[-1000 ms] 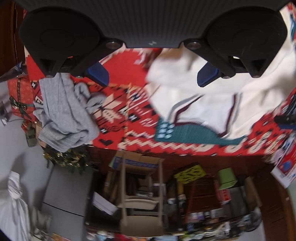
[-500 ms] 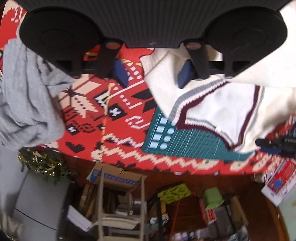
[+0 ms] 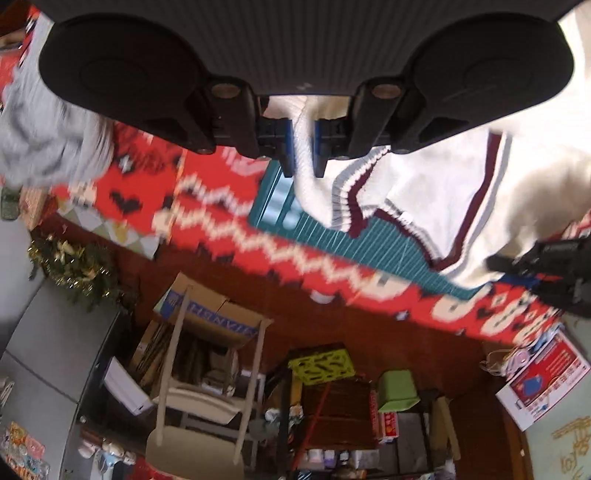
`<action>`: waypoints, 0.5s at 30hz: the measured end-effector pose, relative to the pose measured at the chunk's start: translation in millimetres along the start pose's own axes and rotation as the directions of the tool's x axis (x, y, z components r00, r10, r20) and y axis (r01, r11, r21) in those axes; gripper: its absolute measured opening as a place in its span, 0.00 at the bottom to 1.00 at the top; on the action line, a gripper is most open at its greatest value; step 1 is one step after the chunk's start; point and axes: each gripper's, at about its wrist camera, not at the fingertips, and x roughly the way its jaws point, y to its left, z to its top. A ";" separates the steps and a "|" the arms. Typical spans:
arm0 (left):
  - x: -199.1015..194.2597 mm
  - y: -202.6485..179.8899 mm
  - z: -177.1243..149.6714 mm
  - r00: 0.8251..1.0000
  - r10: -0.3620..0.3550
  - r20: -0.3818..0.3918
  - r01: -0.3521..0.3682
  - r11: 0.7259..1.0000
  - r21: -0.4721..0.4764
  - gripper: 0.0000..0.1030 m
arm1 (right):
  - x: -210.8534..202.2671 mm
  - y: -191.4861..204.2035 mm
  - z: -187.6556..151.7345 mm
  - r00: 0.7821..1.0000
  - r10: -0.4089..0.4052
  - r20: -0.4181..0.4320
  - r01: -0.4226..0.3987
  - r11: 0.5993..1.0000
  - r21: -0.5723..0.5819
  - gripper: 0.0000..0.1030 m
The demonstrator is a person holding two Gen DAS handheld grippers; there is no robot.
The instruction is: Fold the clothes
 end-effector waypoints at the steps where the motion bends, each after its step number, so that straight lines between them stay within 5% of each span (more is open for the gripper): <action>1: 0.9 5.7 4.4 1.000 0.020 0.005 -0.019 1.000 -0.014 0.14 | 3.9 -2.1 10.0 1.000 -0.011 0.003 0.011 1.000 -0.005 0.10; 14: 30.8 44.4 37.8 0.988 0.150 -0.037 -0.155 0.968 -0.198 0.15 | 84.8 2.0 117.7 0.988 -0.155 0.005 0.155 0.987 -0.031 0.12; 15: 32.8 45.7 38.0 0.987 0.155 -0.044 -0.161 0.964 -0.212 0.22 | 90.9 4.3 119.9 0.986 -0.164 -0.003 0.164 0.986 -0.021 0.21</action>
